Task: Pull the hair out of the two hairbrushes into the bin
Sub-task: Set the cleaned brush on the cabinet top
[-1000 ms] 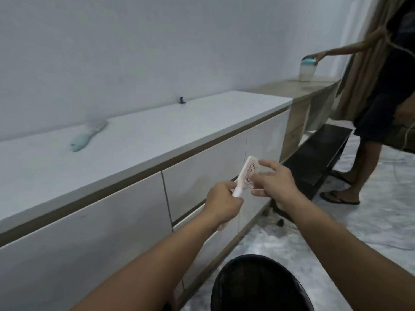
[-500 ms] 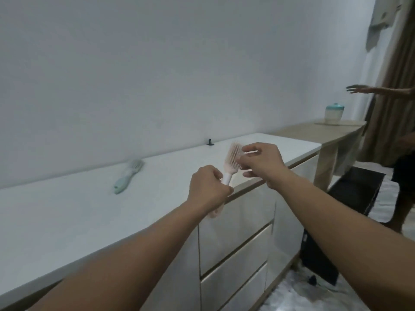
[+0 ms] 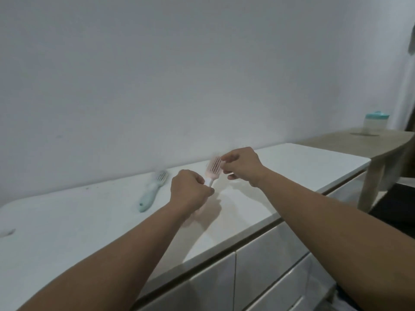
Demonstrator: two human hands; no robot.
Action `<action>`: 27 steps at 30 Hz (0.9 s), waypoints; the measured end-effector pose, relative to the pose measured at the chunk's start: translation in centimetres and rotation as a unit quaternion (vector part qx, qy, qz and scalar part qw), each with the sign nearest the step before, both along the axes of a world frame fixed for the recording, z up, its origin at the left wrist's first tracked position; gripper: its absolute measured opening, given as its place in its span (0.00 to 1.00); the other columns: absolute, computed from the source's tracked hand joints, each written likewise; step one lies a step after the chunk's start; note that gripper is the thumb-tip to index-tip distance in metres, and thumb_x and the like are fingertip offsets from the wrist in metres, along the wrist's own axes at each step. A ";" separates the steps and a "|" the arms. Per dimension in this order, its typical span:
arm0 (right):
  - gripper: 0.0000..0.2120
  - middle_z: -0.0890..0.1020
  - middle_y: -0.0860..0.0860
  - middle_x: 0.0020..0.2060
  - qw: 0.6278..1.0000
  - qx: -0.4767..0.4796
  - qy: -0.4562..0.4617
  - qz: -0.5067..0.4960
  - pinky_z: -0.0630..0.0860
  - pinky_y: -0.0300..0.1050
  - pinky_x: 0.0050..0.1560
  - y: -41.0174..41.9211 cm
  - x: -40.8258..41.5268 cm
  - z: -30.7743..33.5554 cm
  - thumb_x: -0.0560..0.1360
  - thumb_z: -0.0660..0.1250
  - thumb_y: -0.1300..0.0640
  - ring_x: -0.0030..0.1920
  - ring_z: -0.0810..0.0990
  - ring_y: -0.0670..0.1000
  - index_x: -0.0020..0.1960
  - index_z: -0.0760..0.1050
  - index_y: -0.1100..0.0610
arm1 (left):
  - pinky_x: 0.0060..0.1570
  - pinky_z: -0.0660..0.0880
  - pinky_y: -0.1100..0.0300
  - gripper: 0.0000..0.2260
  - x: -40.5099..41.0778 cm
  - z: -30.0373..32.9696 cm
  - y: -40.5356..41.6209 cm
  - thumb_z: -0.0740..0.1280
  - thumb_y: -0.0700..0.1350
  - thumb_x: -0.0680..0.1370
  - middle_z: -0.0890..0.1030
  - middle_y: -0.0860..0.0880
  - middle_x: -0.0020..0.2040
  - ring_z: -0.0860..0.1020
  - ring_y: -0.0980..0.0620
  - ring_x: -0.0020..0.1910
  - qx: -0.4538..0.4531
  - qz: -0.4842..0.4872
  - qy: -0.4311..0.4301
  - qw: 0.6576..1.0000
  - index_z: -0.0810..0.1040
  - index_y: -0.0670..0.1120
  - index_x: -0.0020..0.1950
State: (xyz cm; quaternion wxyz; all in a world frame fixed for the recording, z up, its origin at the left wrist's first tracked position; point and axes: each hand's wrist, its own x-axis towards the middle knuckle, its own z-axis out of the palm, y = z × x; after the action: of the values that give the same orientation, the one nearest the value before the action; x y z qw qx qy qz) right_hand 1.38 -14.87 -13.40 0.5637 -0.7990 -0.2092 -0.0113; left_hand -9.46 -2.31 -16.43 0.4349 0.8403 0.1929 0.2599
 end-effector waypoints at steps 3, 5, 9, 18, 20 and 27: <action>0.09 0.82 0.58 0.46 1.000 0.001 -0.007 0.003 0.84 0.47 0.42 2.2 1.2 -1.0 0.68 0.74 0.67 0.37 0.83 0.53 0.48 0.81 0.61 | 0.41 0.77 0.56 0.10 1.1 -1.1 1.5 0.77 0.42 0.65 0.83 0.45 0.42 0.82 0.45 0.44 0.003 0.019 0.002 1.000 0.83 0.42 0.44; 0.07 0.83 0.58 0.48 1.000 0.004 -0.008 0.000 0.84 0.45 0.39 3.8 1.9 -1.5 0.68 0.74 0.67 0.36 0.84 0.54 0.42 0.81 0.57 | 0.35 0.71 0.59 0.07 1.6 -1.6 2.2 0.75 0.42 0.66 0.82 0.43 0.39 0.82 0.43 0.44 0.009 0.033 0.005 0.999 0.81 0.41 0.40; 0.06 0.84 0.55 0.49 1.000 -0.013 -0.018 0.009 0.83 0.44 0.36 6.6 2.9 -2.5 0.70 0.71 0.67 0.36 0.84 0.55 0.43 0.83 0.59 | 0.32 0.68 0.58 0.05 2.4 -2.0 3.1 0.72 0.41 0.68 0.75 0.46 0.30 0.79 0.41 0.39 0.035 0.062 0.020 0.997 0.78 0.42 0.35; 0.11 0.84 0.48 0.55 0.983 -0.131 -0.124 0.041 0.69 0.28 0.47 9.1 4.3 -4.8 0.74 0.66 0.60 0.55 0.79 0.45 0.53 0.84 0.54 | 0.32 0.57 0.57 0.24 2.7 -2.8 4.8 0.69 0.45 0.75 0.67 0.43 0.23 0.75 0.36 0.38 0.103 0.095 -0.014 0.990 0.60 0.46 0.23; 0.11 0.83 0.48 0.57 0.980 -0.138 -0.139 0.046 0.70 0.36 0.56 9.4 4.5 -5.2 0.76 0.65 0.57 0.60 0.79 0.47 0.55 0.83 0.53 | 0.31 0.56 0.59 0.22 2.3 -2.8 4.7 0.69 0.43 0.76 0.71 0.43 0.26 0.75 0.36 0.39 0.099 0.089 -0.029 0.991 0.67 0.42 0.23; 0.20 0.77 0.51 0.66 0.967 -0.188 -0.149 0.082 0.65 0.36 0.61 8.0 3.4 -5.8 0.77 0.63 0.58 0.62 0.77 0.51 0.69 0.72 0.54 | 0.48 0.68 0.54 0.16 2.0 -3.1 4.2 0.65 0.48 0.77 0.80 0.36 0.53 0.76 0.39 0.55 0.140 0.102 0.008 0.985 0.78 0.34 0.52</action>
State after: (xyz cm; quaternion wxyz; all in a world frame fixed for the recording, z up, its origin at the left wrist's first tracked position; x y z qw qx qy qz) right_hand 4.80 -6.88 -19.17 0.3648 -0.8600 -0.3540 -0.0447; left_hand -7.43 1.92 -19.52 0.2827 0.8709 0.2425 0.3206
